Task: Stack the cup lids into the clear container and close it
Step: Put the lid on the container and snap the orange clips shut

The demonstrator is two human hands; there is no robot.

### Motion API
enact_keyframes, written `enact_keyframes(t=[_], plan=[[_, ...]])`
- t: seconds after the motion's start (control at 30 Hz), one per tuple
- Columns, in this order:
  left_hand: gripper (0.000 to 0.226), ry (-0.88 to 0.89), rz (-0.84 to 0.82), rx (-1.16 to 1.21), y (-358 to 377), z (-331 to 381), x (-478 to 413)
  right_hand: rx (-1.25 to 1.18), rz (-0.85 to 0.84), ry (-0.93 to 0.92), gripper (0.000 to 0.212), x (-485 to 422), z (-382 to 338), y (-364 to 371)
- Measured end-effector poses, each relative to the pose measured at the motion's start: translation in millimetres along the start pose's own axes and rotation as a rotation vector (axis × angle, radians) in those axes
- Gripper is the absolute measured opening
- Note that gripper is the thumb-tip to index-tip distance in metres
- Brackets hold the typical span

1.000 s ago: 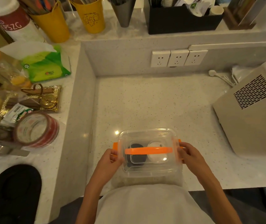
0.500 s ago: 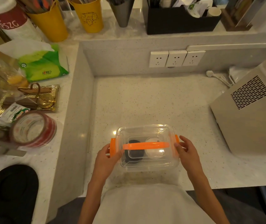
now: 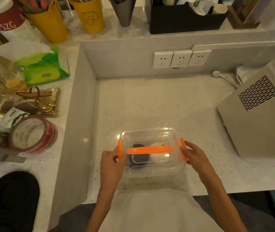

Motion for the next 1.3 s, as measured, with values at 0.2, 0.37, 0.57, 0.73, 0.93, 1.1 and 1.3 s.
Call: enact_keyframes(t=[0.2,0.37,0.57,0.73,0.93,1.1,1.3], plan=[[0.036,0.017,0.008,-0.032,-2.5,1.9,2.1,0.032,-0.102,-0.091,0.044,13.7,-5.2,1.7],[0.046,0.008,-0.012,-0.029,-0.9,-3.8,0.2,0.096,0.067,-0.15,0.065,17.7,-7.4,-0.9],[0.046,0.003,0.003,-0.017,-1.4,-4.0,0.7,0.121,0.199,-0.195,0.053,18.2,-12.7,2.5],[0.044,0.008,0.001,-0.024,-1.0,-4.3,0.2,0.099,0.254,-0.184,0.047,16.7,-16.1,2.1],[0.046,-0.003,-0.016,-0.01,-1.3,-5.1,-1.7,0.119,0.335,-0.204,0.041,23.0,-19.0,5.7],[0.035,0.022,-0.041,0.018,-1.4,-0.2,-2.6,0.17,0.146,-0.24,0.051,19.3,-16.7,4.6],[0.039,0.045,-0.063,0.03,0.5,2.3,-3.6,0.099,0.066,-0.245,0.055,26.0,-15.6,5.0]])
Point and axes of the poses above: each hand's wrist, its own x-axis away from the middle knuckle, its own y-axis out of the palm, z = x × y, the point moved 5 cm from there along -x, towards the middle knuckle, and after that the axes turned 15 degrees about y, right-handed, at the moved point
